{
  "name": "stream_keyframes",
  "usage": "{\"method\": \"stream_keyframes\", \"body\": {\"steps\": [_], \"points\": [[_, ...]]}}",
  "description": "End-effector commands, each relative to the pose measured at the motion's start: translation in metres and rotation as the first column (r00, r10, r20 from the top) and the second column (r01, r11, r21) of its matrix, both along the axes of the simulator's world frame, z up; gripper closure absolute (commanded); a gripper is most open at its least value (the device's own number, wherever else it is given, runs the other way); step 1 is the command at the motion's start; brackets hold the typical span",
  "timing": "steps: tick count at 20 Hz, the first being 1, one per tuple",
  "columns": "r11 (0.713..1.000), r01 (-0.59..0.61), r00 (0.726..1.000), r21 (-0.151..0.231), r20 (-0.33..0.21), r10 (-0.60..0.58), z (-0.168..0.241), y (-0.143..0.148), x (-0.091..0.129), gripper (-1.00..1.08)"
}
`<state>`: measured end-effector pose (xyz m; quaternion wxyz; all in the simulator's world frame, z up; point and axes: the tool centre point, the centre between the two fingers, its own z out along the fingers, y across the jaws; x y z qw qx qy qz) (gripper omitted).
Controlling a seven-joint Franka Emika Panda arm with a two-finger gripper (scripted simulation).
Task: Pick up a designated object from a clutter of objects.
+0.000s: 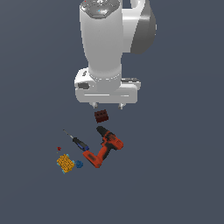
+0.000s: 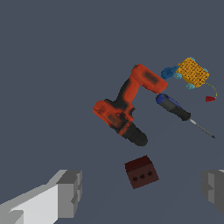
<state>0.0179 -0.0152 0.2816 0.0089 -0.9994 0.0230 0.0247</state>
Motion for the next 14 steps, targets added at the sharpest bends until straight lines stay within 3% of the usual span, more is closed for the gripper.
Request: {"method": "stream_keyframes", "body": {"steps": [1,8,14], "points": [[1.000,0.029,1.000,0.001,0.001,-0.029,-0.006,-0.006,0.009,-0.92],[0.989,0.150,0.989,0.004,0.008,-0.150,-0.034,-0.030,0.045,-0.92],[0.960,0.281,0.959,0.002,0.017,-0.281,-0.072,-0.061,0.081,-0.92]]}}
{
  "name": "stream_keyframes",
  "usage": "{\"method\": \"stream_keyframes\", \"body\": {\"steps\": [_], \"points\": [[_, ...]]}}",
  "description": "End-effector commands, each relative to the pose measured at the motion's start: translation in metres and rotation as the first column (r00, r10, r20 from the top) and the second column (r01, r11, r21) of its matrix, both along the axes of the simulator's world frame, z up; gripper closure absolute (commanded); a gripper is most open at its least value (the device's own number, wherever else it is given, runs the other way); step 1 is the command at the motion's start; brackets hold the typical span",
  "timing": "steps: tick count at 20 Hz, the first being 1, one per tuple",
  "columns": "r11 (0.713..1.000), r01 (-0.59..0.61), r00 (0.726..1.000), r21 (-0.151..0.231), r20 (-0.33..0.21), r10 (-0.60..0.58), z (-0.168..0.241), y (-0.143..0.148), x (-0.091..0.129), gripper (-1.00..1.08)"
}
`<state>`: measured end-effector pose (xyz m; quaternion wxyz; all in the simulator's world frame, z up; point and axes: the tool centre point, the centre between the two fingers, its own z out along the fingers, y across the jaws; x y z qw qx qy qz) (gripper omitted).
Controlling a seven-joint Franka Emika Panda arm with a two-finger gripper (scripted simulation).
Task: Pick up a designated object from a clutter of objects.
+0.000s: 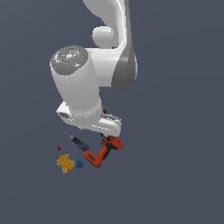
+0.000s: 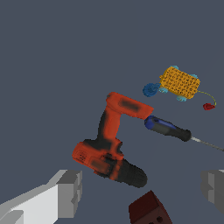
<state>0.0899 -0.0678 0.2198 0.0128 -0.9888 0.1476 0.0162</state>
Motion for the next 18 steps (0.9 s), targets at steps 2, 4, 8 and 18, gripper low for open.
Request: {"method": "stream_keyframes", "body": {"steps": [2,4,8,18], "points": [[0.997,0.079,0.997,-0.004,0.005,-0.079,-0.024,-0.019,0.019,-0.92],[0.992,0.123,0.992,-0.007,0.008,-0.123,-0.038,-0.030,0.029,-0.92],[0.979,0.205,0.979,-0.014,0.014,-0.205,-0.067,-0.051,0.045,-0.92],[0.944,0.328,0.944,-0.027,0.025,-0.328,-0.117,-0.085,0.065,-0.92]]}}
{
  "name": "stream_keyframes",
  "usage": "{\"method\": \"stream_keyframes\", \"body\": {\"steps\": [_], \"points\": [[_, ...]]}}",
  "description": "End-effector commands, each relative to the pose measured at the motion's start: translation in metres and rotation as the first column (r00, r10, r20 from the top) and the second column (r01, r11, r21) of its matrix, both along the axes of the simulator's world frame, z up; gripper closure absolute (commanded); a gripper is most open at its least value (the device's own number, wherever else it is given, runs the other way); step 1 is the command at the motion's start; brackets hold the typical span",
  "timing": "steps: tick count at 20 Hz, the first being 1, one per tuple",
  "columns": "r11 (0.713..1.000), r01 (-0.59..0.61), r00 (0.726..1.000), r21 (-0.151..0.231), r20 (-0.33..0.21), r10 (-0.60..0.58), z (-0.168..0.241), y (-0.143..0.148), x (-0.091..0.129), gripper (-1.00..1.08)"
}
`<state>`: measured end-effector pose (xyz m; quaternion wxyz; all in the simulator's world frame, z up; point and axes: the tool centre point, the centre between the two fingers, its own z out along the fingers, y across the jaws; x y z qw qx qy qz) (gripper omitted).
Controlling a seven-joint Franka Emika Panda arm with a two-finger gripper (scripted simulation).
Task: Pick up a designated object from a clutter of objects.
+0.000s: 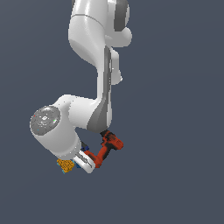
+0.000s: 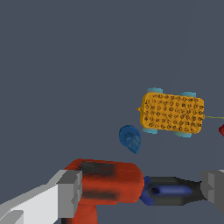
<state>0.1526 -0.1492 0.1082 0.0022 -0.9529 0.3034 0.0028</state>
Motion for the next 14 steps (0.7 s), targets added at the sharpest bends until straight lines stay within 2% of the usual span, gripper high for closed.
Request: {"method": "stream_keyframes", "body": {"steps": [1,14], "points": [[1.000,0.021,1.000,-0.003,0.003,-0.021,-0.008,-0.005,0.003,-0.92],[0.999,0.038,0.999,-0.006,0.003,-0.038,-0.031,-0.010,0.005,-0.92]]}}
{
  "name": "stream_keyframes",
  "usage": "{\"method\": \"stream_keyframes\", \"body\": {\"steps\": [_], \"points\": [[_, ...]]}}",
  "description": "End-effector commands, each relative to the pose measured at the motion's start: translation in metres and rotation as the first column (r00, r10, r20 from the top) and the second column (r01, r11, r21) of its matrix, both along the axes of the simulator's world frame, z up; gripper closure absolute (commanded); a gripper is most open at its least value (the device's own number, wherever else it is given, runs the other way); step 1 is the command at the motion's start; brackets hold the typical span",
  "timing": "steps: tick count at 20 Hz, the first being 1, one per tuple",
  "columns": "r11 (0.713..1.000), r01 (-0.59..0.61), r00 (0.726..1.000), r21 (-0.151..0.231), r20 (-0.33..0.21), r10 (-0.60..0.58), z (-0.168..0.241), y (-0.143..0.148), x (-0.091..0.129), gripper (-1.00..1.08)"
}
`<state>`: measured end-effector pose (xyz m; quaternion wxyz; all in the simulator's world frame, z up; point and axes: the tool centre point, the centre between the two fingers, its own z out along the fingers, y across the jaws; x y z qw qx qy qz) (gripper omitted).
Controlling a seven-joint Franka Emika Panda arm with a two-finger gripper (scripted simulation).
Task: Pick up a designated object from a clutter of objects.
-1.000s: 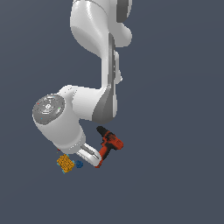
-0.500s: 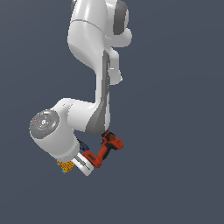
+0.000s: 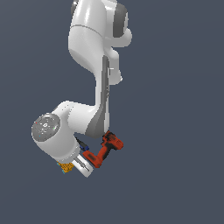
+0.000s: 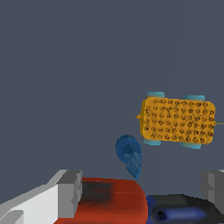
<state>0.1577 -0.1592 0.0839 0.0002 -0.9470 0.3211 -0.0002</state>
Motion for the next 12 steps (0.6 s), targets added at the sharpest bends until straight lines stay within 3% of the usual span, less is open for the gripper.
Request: {"method": "stream_keyframes", "body": {"steps": [1,6,12], "points": [[1.000,0.001,1.000,0.000,-0.001,-0.001,-0.012,0.000,-0.001,-0.92],[1.000,0.002,1.000,0.000,-0.001,-0.002,-0.038,0.000,-0.001,-0.92],[1.000,0.003,1.000,0.000,-0.001,-0.003,-0.042,-0.001,0.000,-0.92]]}}
